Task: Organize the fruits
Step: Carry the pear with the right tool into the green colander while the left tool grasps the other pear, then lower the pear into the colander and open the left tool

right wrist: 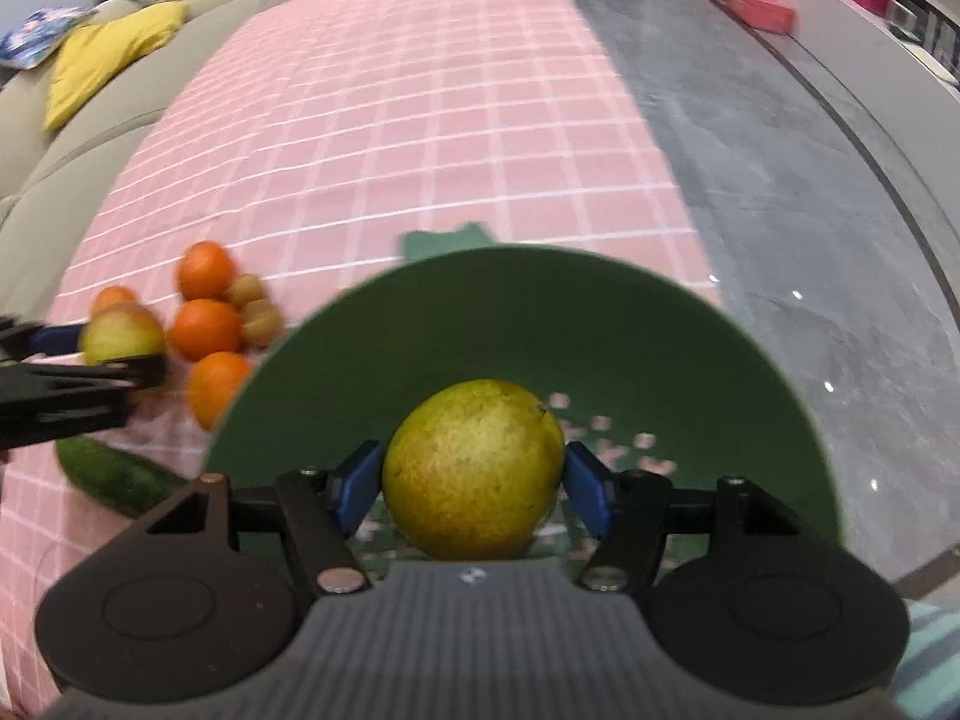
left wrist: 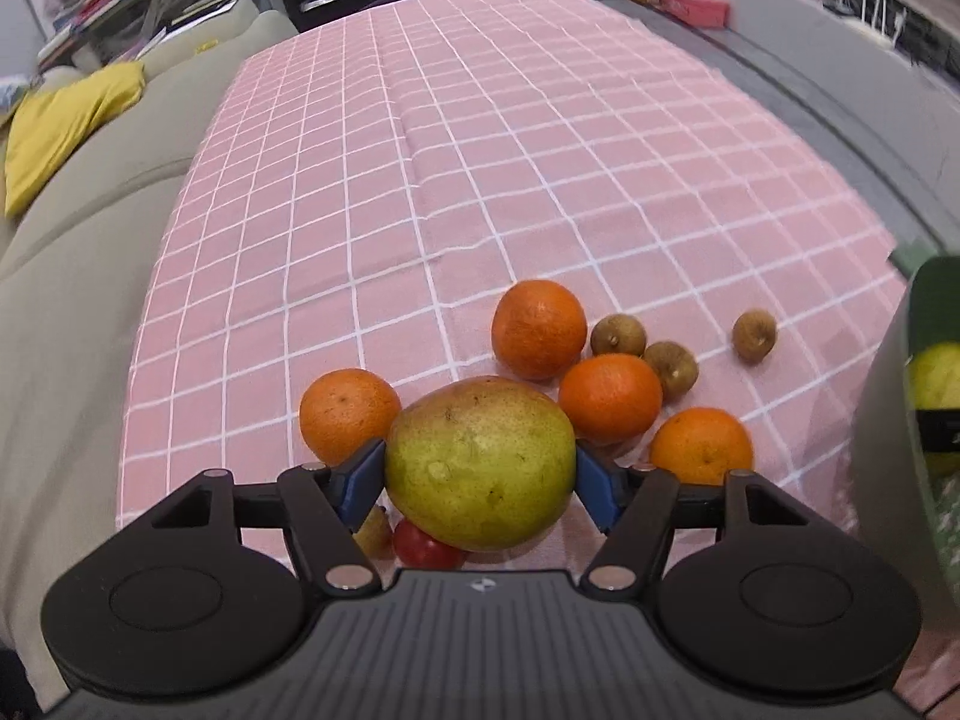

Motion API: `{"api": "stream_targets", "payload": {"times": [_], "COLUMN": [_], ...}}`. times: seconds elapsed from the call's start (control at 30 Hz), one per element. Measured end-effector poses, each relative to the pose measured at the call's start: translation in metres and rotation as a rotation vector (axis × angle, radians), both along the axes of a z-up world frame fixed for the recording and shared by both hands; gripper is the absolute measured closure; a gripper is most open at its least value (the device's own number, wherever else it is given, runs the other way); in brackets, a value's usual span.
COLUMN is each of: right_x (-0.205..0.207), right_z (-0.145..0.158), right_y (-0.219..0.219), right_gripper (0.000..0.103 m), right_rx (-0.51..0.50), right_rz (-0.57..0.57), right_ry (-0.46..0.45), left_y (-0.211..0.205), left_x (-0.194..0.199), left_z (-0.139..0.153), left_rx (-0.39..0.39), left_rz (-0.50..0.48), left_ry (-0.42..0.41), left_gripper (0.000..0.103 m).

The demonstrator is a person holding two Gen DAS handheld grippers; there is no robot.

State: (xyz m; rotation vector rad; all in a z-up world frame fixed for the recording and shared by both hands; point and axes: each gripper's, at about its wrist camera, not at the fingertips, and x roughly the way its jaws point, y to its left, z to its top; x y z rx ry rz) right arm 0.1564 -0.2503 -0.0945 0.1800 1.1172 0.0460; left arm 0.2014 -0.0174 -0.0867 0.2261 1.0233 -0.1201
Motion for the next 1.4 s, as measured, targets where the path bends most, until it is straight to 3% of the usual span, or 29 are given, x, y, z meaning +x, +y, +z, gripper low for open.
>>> {"api": "stream_targets", "payload": {"times": [0.13, 0.27, 0.37, 0.6, 0.73, 0.87, 1.03, 1.17, 1.23, 1.4], "right_x": [0.001, -0.004, -0.005, -0.023, -0.047, -0.073, -0.093, -0.1, -0.101, -0.102], "right_z": [0.0, 0.0, 0.002, 0.019, 0.034, 0.045, 0.055, 0.054, 0.053, 0.051], "right_y": [0.0, -0.004, -0.004, -0.014, -0.026, -0.034, -0.043, -0.056, -0.061, -0.071], "right_gripper": [0.04, 0.04, 0.029, 0.029, 0.029, 0.029, 0.052, 0.054, 0.062, 0.064], "right_rx": [0.002, 0.018, -0.001, -0.011, -0.014, -0.044, -0.039, -0.005, 0.023, 0.082], "right_rz": [-0.005, -0.02, -0.024, -0.018, -0.01, 0.007, -0.004, -0.049, -0.069, -0.098], "right_ry": [0.002, 0.005, -0.017, -0.054, -0.07, -0.08, -0.146, -0.168, -0.167, -0.18], "left_y": [0.003, 0.009, 0.003, -0.034, -0.064, -0.089, -0.108, -0.13, -0.139, -0.15], "left_x": [-0.007, -0.018, -0.03, -0.061, -0.078, -0.089, -0.09, -0.089, -0.086, -0.076], "left_z": [0.011, 0.03, 0.045, 0.074, 0.082, 0.08, 0.067, 0.052, 0.045, 0.031], "left_rx": [-0.011, -0.112, -0.156, -0.213, -0.206, -0.2, -0.259, -0.192, -0.157, -0.145], "left_rz": [0.021, 0.068, 0.056, -0.064, -0.18, -0.269, -0.311, -0.363, -0.386, -0.372], "left_ry": [-0.009, -0.005, -0.014, -0.027, -0.041, 0.008, 0.096, 0.151, 0.185, 0.264], "left_gripper": [0.027, 0.027, 0.027, 0.027, 0.027, 0.027, 0.027, 0.027, 0.027, 0.027]}}
